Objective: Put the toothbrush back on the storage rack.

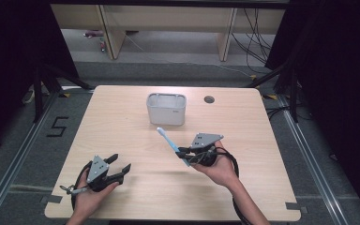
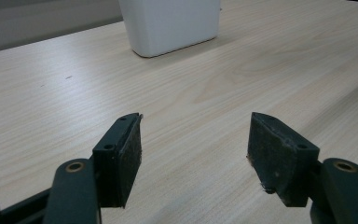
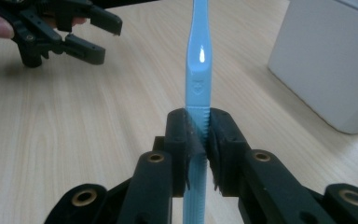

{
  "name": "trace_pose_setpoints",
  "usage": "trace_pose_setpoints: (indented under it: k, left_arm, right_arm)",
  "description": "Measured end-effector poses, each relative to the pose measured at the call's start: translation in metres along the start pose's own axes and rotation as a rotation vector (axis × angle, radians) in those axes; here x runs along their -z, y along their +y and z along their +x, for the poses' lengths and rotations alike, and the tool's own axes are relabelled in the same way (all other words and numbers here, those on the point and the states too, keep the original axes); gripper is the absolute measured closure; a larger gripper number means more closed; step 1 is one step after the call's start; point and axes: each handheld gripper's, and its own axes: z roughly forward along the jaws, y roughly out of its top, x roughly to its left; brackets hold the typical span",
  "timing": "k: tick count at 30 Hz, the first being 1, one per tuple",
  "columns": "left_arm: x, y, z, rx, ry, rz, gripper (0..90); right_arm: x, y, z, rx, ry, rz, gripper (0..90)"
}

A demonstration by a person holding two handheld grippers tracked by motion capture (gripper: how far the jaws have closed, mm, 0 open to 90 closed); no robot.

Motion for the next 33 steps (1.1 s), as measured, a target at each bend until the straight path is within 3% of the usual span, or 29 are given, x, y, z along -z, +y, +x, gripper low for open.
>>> trace_pose_setpoints:
  k: [2, 3, 5, 6, 11, 12, 15, 22, 23, 25, 30, 31, 33]
  left_arm:
    - [0.000, 0.000, 0.000, 0.000, -0.001, -0.001, 34.5]
    - [0.000, 0.000, 0.000, 0.000, -0.001, 0.000, 34.5]
    - [0.000, 0.000, 0.000, -0.001, 0.000, 0.001, 34.5]
    - [0.000, 0.000, 0.000, -0.001, 0.000, 0.001, 34.5]
    - [0.000, 0.000, 0.000, 0.000, 0.000, 0.000, 34.5]
    - [0.000, 0.000, 0.000, 0.000, 0.000, 0.000, 34.5]
    - [0.000, 0.000, 0.000, 0.001, -0.002, -0.005, 34.5]
    - [0.001, 0.000, 0.001, 0.013, -0.003, -0.007, 34.4]
    - [0.001, 0.000, 0.002, 0.020, -0.007, -0.013, 34.3]
    - [0.001, 0.000, 0.003, 0.035, -0.011, -0.025, 34.3]
    - [0.004, 0.010, 0.001, 0.075, -0.035, -0.064, 33.9]
    - [0.004, 0.013, 0.001, 0.079, -0.043, -0.075, 33.8]
    - [0.004, 0.019, 0.000, 0.098, -0.059, -0.101, 33.7]
  right_arm:
    - [0.001, 0.000, -0.003, 0.012, -0.004, -0.018, 78.9]
    - [0.002, -0.001, -0.002, -0.020, -0.016, -0.030, 78.9]
    - [0.003, 0.000, -0.004, -0.017, -0.025, -0.045, 78.9]
    - [0.004, 0.000, -0.003, -0.044, -0.014, -0.042, 78.9]
    - [0.005, 0.000, -0.007, -0.032, -0.037, -0.103, 78.9]
    - [0.005, 0.000, -0.006, -0.058, -0.041, -0.122, 78.9]
    - [0.007, 0.000, -0.006, -0.083, -0.029, -0.112, 78.9]
    - [0.002, -0.002, -0.006, -0.061, -0.045, -0.165, 78.9]
    - [0.003, -0.002, -0.004, -0.080, -0.024, -0.146, 78.9]
    - [0.002, -0.003, -0.004, -0.062, -0.040, -0.183, 78.9]
    - [0.002, -0.002, -0.002, -0.064, -0.053, -0.190, 78.9]
    - [0.002, -0.002, 0.000, -0.097, -0.042, -0.176, 78.8]
    - [-0.001, -0.002, 0.000, -0.089, -0.046, -0.197, 78.9]
